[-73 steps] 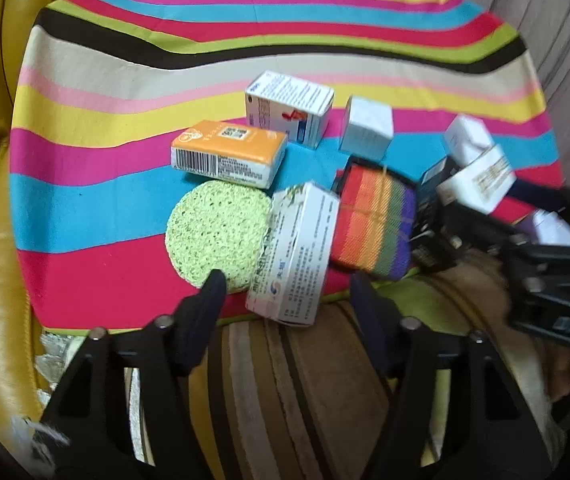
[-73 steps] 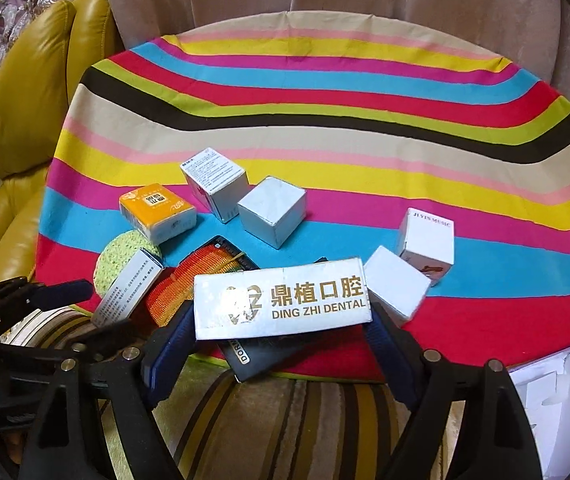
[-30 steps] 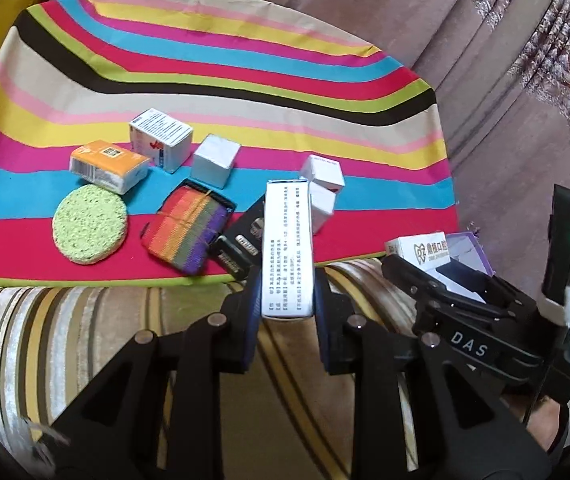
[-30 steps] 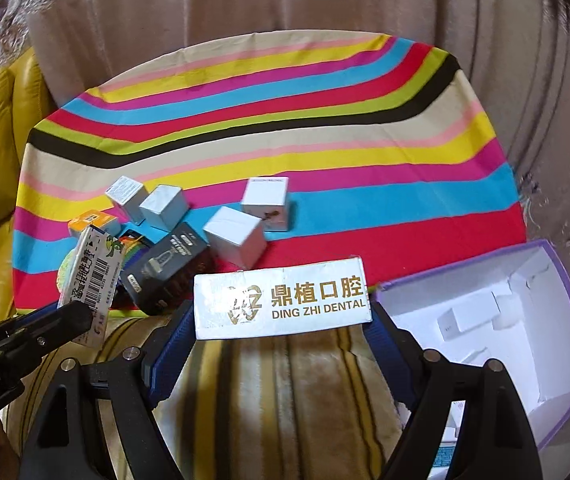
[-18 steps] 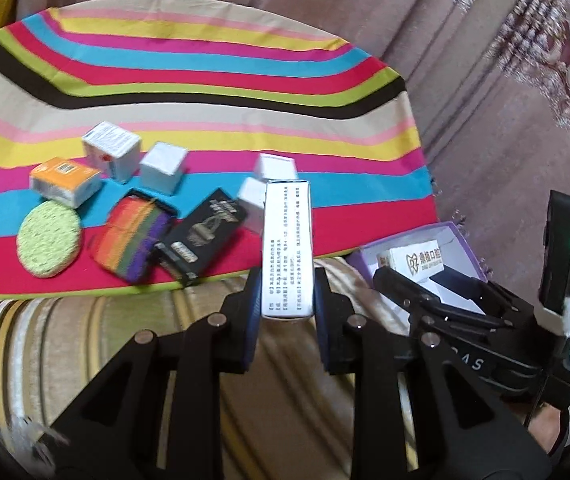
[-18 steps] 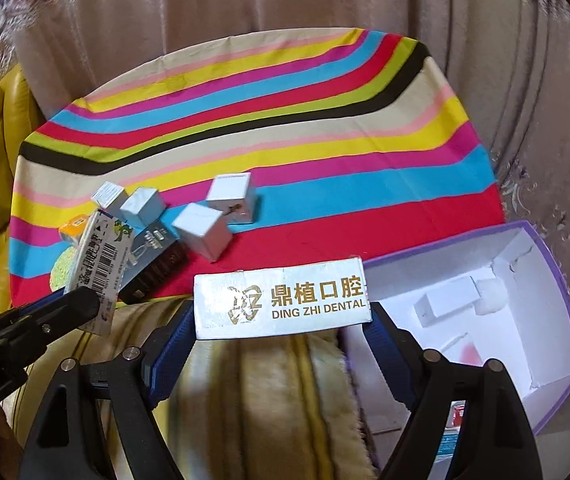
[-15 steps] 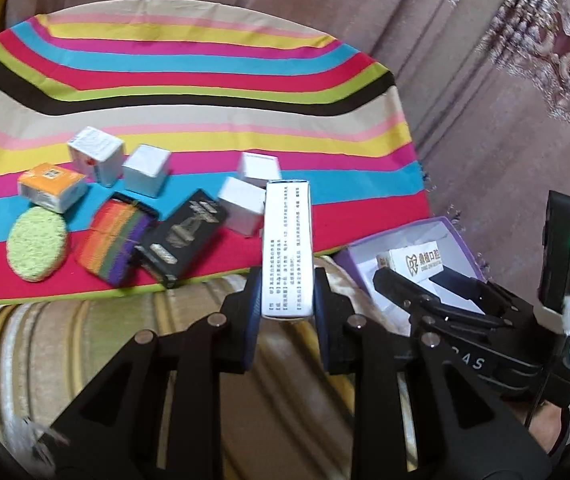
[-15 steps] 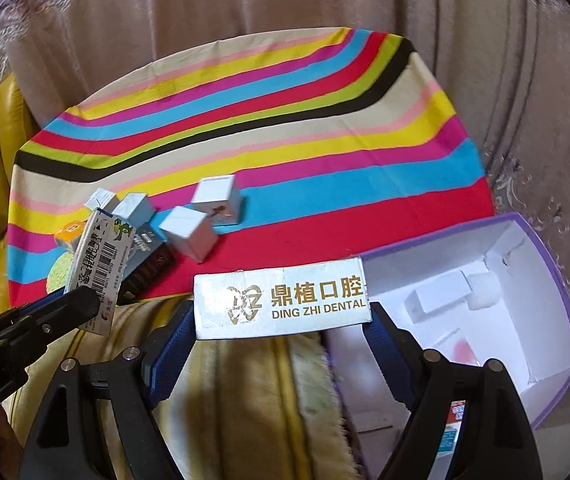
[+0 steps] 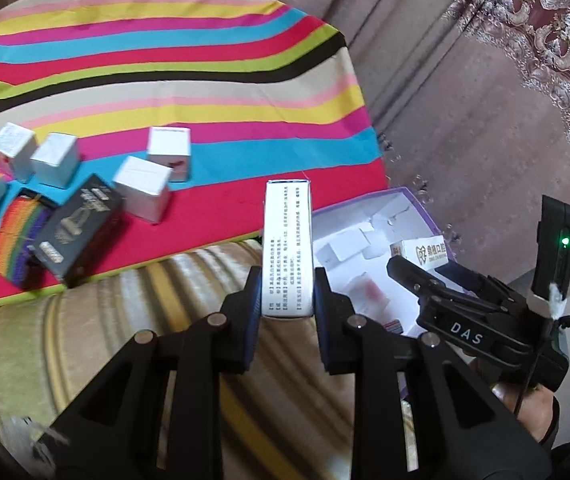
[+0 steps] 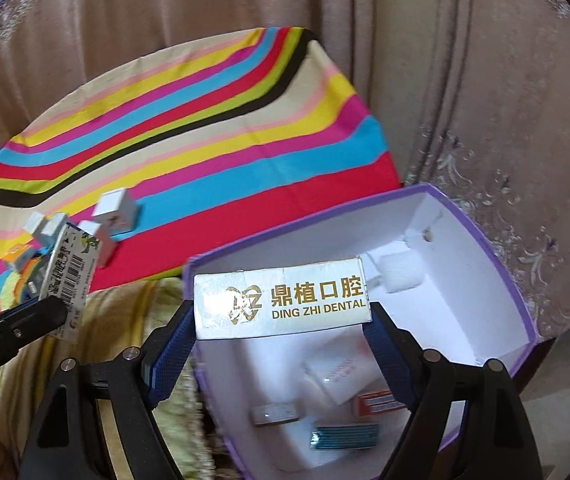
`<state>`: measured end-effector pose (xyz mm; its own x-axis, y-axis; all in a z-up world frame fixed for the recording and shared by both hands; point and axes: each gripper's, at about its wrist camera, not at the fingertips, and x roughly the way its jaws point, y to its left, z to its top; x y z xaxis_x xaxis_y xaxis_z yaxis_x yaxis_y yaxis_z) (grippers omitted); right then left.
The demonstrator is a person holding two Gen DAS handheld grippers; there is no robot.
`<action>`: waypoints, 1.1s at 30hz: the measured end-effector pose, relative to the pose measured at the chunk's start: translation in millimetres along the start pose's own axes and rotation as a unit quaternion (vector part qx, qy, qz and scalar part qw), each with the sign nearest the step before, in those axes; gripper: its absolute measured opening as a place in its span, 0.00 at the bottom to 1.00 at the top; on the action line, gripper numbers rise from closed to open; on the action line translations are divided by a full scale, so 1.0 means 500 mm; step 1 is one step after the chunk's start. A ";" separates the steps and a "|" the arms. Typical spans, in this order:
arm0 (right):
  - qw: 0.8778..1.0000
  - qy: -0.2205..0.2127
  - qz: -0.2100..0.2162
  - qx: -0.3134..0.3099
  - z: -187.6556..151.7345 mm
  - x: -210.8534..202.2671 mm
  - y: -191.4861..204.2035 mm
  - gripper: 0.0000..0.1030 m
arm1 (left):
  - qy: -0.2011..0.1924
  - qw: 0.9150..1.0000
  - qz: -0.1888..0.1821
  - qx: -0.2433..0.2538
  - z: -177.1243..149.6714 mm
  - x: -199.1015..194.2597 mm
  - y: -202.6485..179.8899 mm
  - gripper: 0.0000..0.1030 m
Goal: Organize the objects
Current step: 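Carry both boxes over the purple-rimmed box and open both grippers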
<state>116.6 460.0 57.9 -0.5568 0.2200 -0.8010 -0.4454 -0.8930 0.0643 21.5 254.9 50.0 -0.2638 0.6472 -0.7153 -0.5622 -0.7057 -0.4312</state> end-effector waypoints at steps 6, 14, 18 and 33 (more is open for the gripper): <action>1.000 0.012 -0.010 0.014 -0.001 0.019 -0.032 0.81 | 0.015 1.000 -0.011 0.010 0.007 0.037 -0.028 0.27; 0.999 0.022 -0.021 0.021 -0.010 0.031 -0.045 0.82 | 0.028 0.999 -0.029 0.023 0.018 0.078 -0.060 0.27; 0.999 0.025 -0.029 0.033 -0.014 0.033 -0.060 0.82 | 0.034 0.999 -0.033 0.022 0.020 0.088 -0.061 0.43; 0.999 0.029 -0.010 0.023 -0.010 0.025 -0.022 0.82 | -0.023 1.000 0.004 -0.002 0.020 0.008 -0.011 0.59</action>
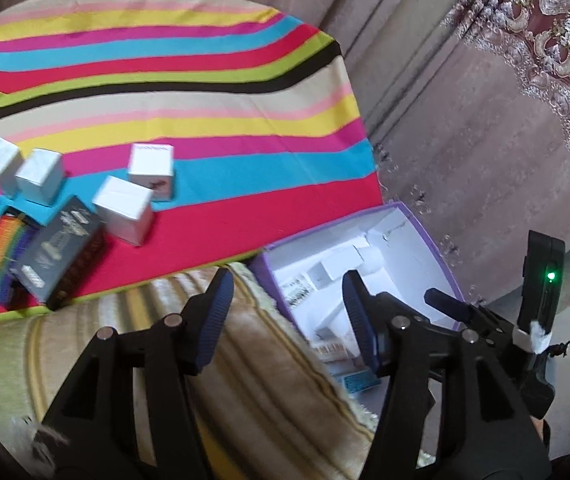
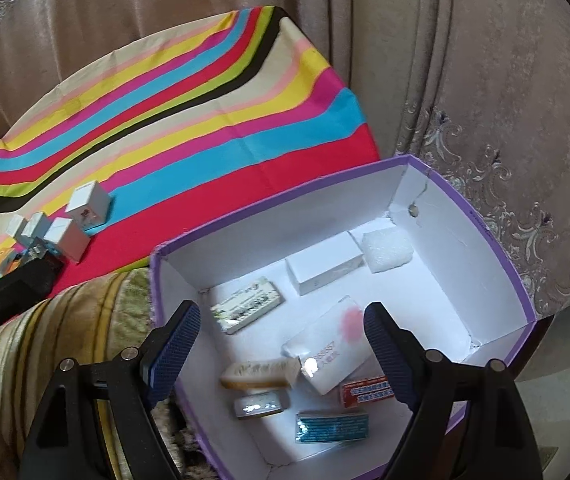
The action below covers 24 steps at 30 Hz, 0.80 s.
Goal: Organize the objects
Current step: 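Carry both boxes over the purple-rimmed box and open both grippers, then move both open grippers back over the cloth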
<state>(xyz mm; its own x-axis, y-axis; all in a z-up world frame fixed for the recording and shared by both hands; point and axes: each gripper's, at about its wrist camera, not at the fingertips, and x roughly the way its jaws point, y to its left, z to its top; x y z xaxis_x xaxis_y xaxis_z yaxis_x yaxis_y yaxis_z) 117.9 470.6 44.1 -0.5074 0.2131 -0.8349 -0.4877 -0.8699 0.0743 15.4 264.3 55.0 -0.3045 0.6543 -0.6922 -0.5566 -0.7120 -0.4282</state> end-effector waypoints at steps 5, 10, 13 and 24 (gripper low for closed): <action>0.999 -0.003 0.022 -0.029 -0.001 -0.016 0.053 0.82 | -0.025 0.999 0.027 -0.016 -0.003 -0.046 0.049 0.59; 0.997 0.003 0.043 -0.058 -0.009 -0.016 0.107 0.83 | -0.040 0.994 0.075 -0.063 -0.013 -0.099 0.134 0.61; 0.996 0.008 0.048 -0.072 -0.015 -0.015 0.128 0.83 | -0.047 0.989 0.102 -0.095 -0.024 -0.129 0.185 0.62; 0.992 0.013 0.055 -0.108 -0.019 -0.017 0.180 0.83 | -0.064 0.977 0.142 -0.144 -0.058 -0.198 0.276 0.68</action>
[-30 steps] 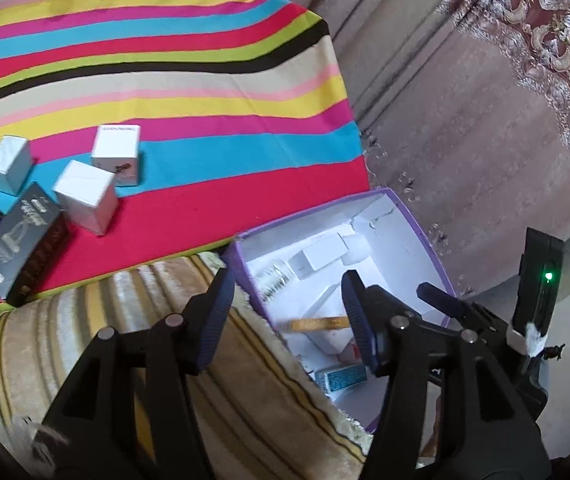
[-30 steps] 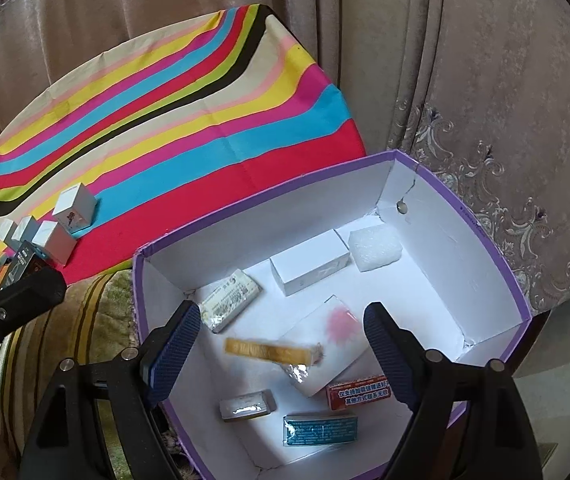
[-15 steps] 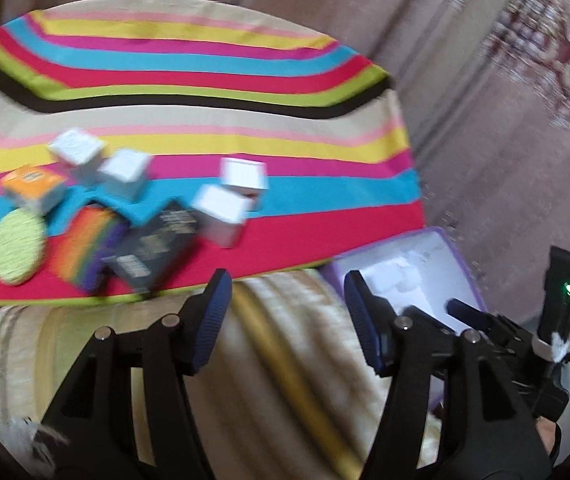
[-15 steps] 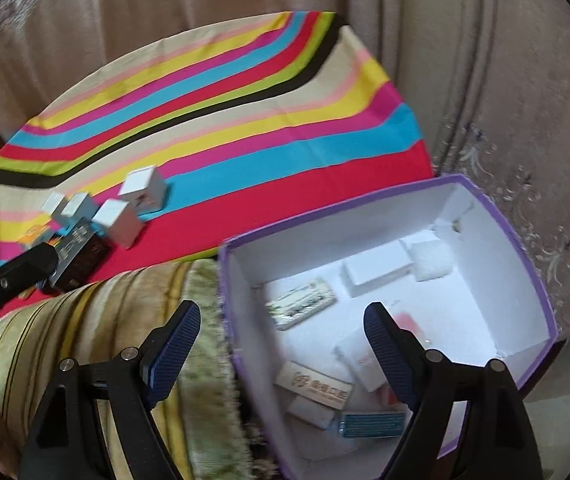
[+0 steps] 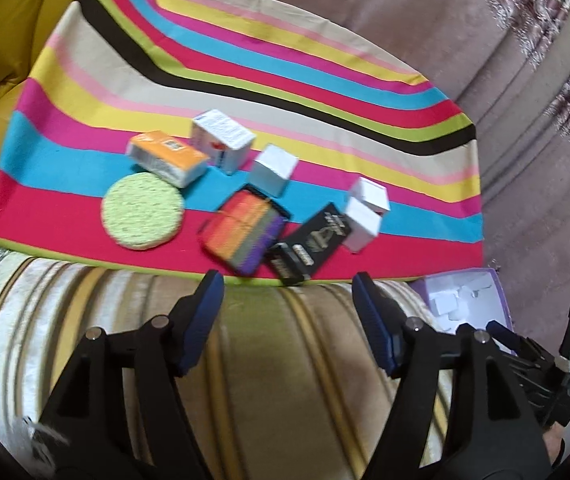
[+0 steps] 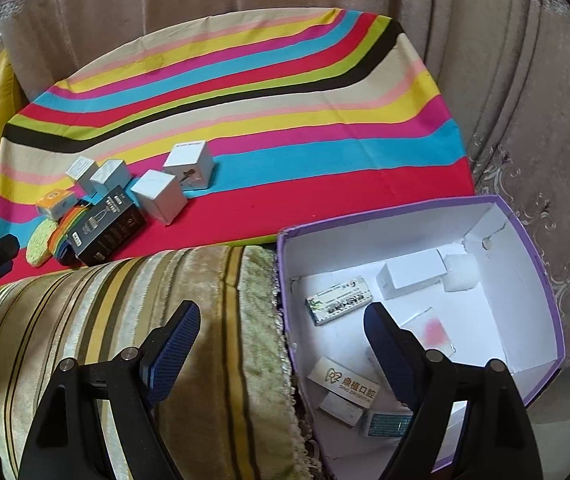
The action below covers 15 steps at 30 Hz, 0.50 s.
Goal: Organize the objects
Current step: 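Move both open grippers back over the cloth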
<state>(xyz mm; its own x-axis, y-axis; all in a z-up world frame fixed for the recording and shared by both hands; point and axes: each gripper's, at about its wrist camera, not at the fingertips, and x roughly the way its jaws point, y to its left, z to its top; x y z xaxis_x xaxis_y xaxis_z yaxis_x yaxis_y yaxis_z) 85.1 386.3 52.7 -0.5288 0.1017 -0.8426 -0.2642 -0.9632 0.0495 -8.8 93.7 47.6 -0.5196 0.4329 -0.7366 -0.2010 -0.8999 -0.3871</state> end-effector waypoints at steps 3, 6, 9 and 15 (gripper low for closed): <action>1.000 0.002 0.007 -0.007 0.005 0.001 0.015 0.83 | -0.002 1.000 0.006 -0.011 0.001 -0.006 0.023 0.69; 1.000 0.004 0.016 -0.019 0.007 0.002 0.032 0.83 | 0.001 1.000 0.007 -0.021 0.000 -0.006 0.041 0.70; 0.999 0.007 0.024 -0.038 0.012 0.006 0.058 0.83 | 0.004 1.000 0.008 -0.026 -0.001 -0.006 0.052 0.70; 0.996 0.018 0.054 -0.073 0.024 0.024 0.114 0.83 | 0.010 0.999 0.011 -0.039 0.001 -0.006 0.073 0.73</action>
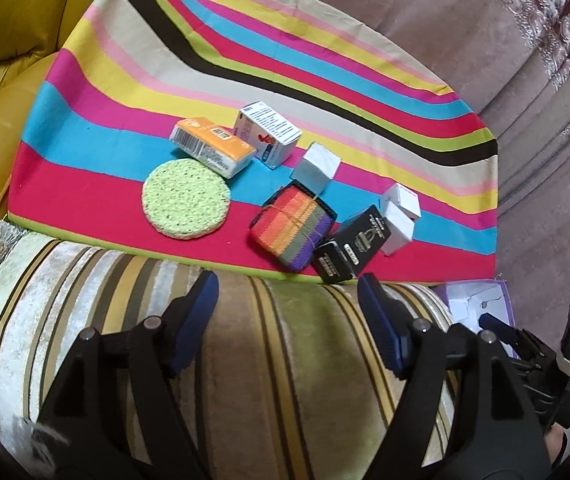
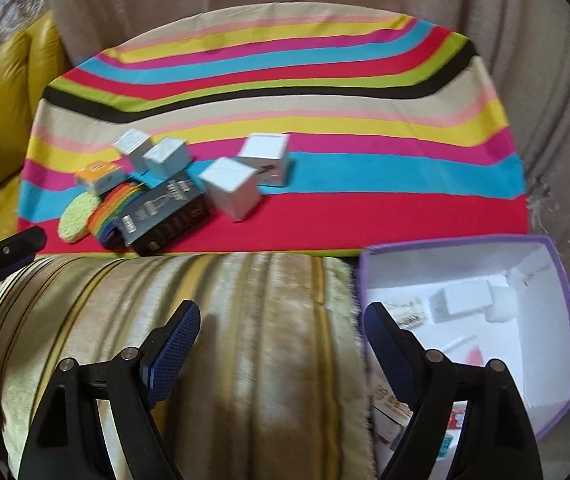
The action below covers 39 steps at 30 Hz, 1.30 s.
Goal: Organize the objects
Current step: 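Move both open grippers back over the cloth, then grasp the black DORMI box with the right gripper while the left grasps the green sponge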
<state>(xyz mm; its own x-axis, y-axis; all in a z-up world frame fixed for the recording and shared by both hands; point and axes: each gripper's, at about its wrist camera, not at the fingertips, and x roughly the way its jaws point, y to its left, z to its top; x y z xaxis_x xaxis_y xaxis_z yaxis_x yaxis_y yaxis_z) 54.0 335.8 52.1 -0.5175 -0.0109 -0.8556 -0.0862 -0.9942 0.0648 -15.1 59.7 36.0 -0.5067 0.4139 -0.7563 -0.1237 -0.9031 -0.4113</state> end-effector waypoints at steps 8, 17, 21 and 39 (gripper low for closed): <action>0.997 0.029 0.054 -0.038 0.029 0.045 0.050 0.84 | 0.006 1.000 0.005 -0.017 0.008 0.005 0.031 0.76; 0.988 0.047 0.086 -0.121 0.076 0.103 0.107 0.84 | 0.012 0.999 0.019 -0.039 0.019 0.013 0.078 0.78; 0.981 0.054 0.100 -0.158 0.091 0.127 0.129 0.84 | 0.013 0.999 0.022 -0.046 0.024 0.016 0.096 0.79; 0.959 0.069 0.124 -0.244 0.127 0.177 0.155 0.86 | 0.031 0.998 0.032 -0.051 0.053 0.052 0.128 0.80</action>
<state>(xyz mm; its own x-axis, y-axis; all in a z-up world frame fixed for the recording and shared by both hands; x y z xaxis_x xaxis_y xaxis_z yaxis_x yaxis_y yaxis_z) -52.4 264.7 14.0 -0.3499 -0.2334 -0.9072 0.4516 -0.8905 0.0549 -58.5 9.5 3.5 -0.4563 0.3645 -0.8117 -0.0029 -0.9129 -0.4083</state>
